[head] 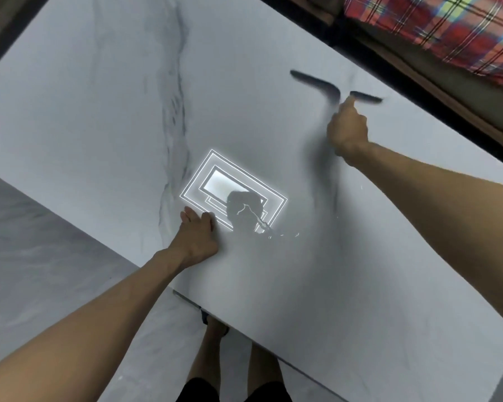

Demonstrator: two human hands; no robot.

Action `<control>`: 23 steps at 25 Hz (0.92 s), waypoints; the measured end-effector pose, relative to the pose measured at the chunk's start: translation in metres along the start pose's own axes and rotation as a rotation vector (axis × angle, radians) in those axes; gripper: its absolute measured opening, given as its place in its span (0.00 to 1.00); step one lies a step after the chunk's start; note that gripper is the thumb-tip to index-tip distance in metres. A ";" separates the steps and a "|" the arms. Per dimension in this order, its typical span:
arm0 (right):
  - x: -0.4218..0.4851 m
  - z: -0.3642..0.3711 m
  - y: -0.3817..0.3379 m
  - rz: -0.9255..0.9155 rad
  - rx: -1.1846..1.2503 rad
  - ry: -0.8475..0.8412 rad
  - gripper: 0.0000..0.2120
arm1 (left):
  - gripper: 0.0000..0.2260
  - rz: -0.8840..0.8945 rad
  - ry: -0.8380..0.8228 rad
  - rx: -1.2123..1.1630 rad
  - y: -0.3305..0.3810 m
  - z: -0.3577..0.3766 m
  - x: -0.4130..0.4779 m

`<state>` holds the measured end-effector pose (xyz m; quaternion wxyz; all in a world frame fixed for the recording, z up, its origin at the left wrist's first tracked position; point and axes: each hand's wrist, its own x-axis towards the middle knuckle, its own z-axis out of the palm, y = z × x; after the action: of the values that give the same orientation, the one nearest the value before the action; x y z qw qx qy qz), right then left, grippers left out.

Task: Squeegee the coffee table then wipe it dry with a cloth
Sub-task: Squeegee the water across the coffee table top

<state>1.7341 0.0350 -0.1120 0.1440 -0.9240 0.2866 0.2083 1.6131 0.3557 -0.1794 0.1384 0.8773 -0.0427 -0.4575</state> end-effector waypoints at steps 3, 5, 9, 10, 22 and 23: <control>-0.069 0.037 -0.011 -0.289 0.047 -0.055 0.26 | 0.23 -0.008 -0.001 -0.029 0.005 -0.004 -0.005; -0.114 0.059 0.000 -0.439 -0.049 -0.145 0.27 | 0.21 -0.012 0.007 -0.062 0.005 -0.006 -0.009; -0.162 0.071 0.050 -0.554 -0.200 -0.200 0.28 | 0.16 -0.021 0.037 -0.139 0.000 -0.001 -0.020; -0.170 0.069 0.067 -0.584 -0.250 -0.212 0.29 | 0.19 -0.025 0.033 -0.150 -0.002 0.001 -0.021; -0.199 0.001 0.181 -0.562 -0.343 -0.283 0.23 | 0.11 0.067 0.169 -0.112 -0.008 0.015 -0.048; -0.202 0.008 0.165 -0.609 -0.331 -0.299 0.23 | 0.11 0.055 0.200 -0.140 -0.012 0.016 -0.051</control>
<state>1.4832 0.0013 -0.0486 0.0882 -0.9370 -0.0629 0.3320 1.5694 0.3740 -0.1509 0.2156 0.9052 -0.0206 -0.3656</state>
